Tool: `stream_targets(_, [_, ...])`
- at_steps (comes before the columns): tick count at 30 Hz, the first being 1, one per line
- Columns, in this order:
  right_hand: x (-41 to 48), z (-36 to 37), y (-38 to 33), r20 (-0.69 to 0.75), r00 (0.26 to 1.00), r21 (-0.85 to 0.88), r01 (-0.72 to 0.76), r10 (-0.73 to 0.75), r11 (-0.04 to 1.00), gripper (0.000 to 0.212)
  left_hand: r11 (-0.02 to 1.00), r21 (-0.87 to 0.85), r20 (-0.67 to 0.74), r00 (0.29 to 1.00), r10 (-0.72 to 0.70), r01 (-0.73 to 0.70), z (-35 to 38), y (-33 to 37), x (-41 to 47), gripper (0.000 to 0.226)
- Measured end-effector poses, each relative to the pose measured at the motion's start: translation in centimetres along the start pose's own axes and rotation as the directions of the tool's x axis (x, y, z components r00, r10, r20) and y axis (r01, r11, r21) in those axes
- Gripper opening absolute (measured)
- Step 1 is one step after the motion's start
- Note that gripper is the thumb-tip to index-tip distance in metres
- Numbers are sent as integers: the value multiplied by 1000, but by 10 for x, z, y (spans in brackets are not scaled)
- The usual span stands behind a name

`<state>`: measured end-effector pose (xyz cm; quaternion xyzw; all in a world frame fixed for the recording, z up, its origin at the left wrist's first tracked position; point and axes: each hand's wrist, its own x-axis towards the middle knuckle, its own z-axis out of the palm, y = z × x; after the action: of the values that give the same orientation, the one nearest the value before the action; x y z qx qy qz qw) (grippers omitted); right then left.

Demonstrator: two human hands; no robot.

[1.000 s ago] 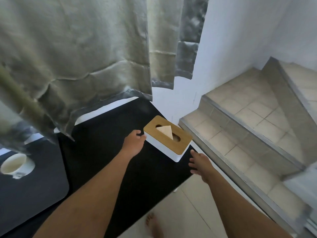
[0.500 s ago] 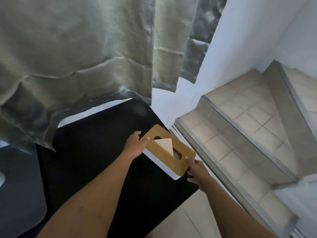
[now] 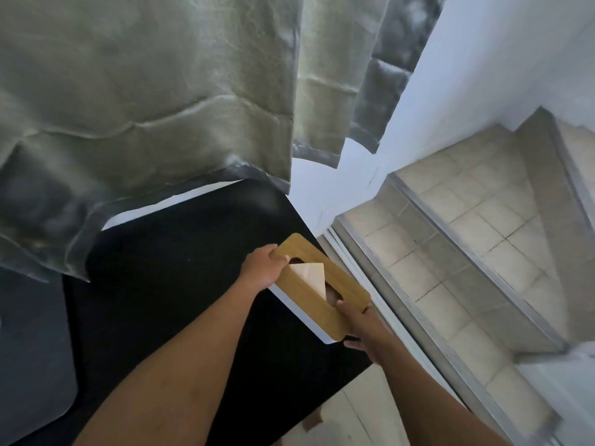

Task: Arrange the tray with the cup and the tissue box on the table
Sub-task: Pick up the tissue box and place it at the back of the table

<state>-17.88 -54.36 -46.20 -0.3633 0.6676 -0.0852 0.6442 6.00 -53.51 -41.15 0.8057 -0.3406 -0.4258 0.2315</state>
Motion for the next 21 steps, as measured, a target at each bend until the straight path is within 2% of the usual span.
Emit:
stream_targets(7, [5,7,-6,-11,999,-45,49,-49,998,90,993,116,2,1000,-2,2,-13,-4,-4,49])
stream_targets(10, [-5,35,-6,71,995,-51,69,-66,996,90,997,76,-58,998,-28,33,-38,-32,-12,49])
stream_targets(13, [-9,39,-3,123,992,-16,12,-10,1000,89,996,77,-38,998,-47,50,-35,-40,-13,48])
stream_targets(21, [-6,36,-3,62,996,-37,60,-58,997,75,990,121,-60,996,-65,71,-26,-54,-23,52])
